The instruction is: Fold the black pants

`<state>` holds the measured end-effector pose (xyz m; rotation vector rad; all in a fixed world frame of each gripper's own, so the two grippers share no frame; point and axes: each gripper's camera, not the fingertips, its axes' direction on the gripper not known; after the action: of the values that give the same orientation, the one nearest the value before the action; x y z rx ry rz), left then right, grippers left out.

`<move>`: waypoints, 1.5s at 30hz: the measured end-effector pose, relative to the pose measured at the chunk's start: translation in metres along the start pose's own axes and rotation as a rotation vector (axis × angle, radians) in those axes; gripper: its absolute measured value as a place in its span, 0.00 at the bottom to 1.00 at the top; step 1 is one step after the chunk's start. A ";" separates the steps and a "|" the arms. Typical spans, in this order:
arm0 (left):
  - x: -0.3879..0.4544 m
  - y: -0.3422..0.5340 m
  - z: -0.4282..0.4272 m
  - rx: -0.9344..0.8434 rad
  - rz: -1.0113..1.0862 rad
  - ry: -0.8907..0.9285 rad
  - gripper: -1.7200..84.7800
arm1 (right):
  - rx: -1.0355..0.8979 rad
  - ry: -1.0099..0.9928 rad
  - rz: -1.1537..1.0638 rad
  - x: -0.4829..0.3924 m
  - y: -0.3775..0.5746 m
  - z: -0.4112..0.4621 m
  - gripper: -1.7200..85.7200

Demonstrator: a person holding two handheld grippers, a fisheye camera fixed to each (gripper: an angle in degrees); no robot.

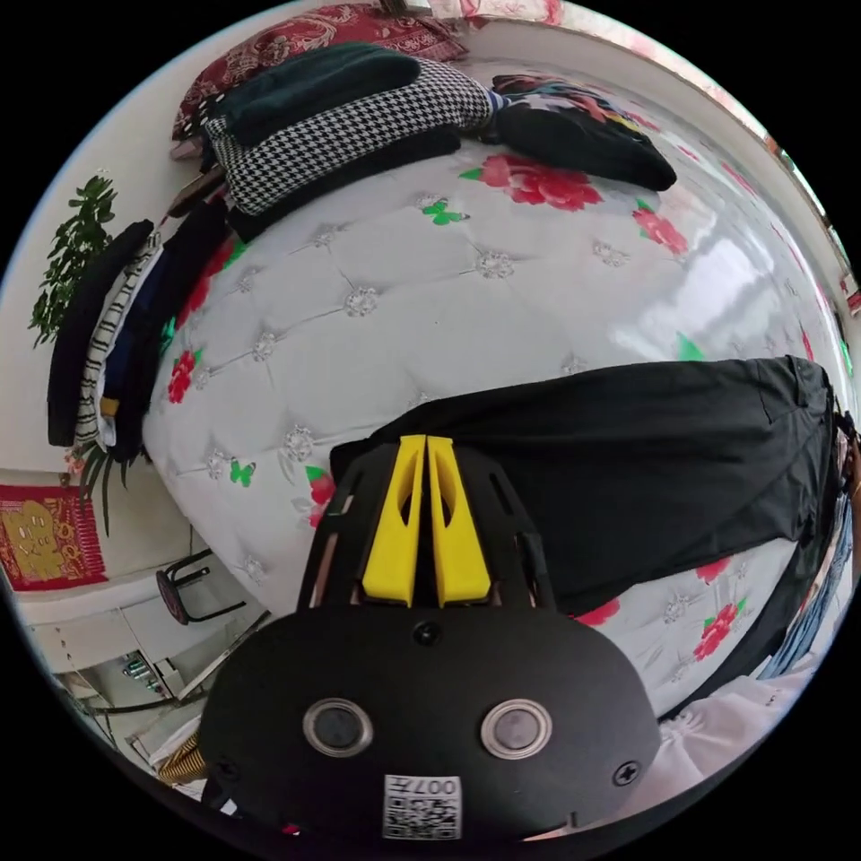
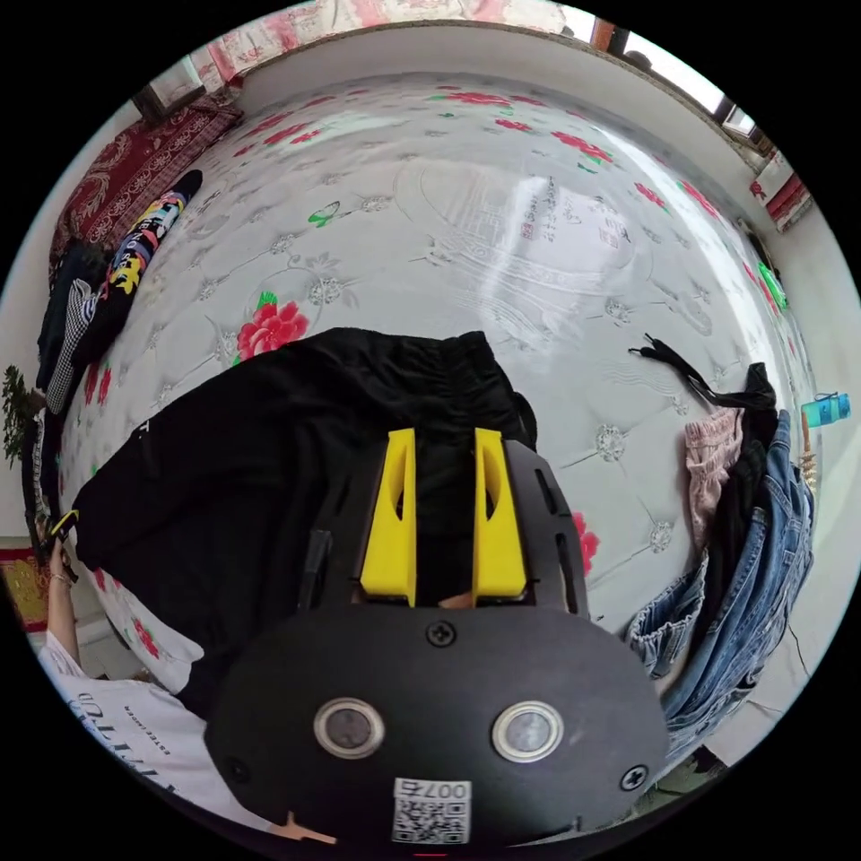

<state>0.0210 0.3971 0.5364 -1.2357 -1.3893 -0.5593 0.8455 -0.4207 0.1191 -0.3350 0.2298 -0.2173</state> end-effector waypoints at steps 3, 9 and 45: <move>-0.004 -0.008 0.006 0.034 -0.063 -0.032 0.01 | 0.048 0.013 -0.003 0.002 -0.007 0.006 0.12; -0.037 0.001 0.016 0.081 -0.220 0.138 0.01 | 0.040 0.011 0.067 0.015 -0.032 0.017 0.11; -0.056 0.356 0.051 0.076 -0.295 0.664 0.01 | 0.104 -0.520 -0.225 0.052 0.214 -0.011 0.11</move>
<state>0.3058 0.5414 0.3612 -0.6839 -1.0070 -1.0053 0.9284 -0.2392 0.0243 -0.3030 -0.3331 -0.3539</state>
